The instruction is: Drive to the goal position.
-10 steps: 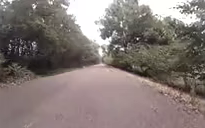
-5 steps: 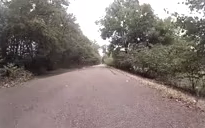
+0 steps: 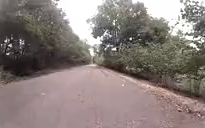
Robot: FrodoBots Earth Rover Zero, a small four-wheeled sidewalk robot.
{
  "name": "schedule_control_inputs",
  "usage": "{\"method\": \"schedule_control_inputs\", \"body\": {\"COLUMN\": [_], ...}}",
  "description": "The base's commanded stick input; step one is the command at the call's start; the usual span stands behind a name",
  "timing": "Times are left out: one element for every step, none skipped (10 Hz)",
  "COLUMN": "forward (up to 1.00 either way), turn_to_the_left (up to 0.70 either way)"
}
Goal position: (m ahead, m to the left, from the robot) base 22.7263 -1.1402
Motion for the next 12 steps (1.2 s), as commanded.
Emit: {"method": "schedule_control_inputs", "body": {"forward": [0.7, 0.7, 0.7, 0.7, 0.7, 0.7, 0.7, 0.7, 0.7, 0.7, 0.7, 0.7], "turn_to_the_left": [-0.35, -0.32, -0.03, 0.0, 0.0, 0.0, 0.0, 0.0, 0.0, 0.0, 0.0, 0.0]}}
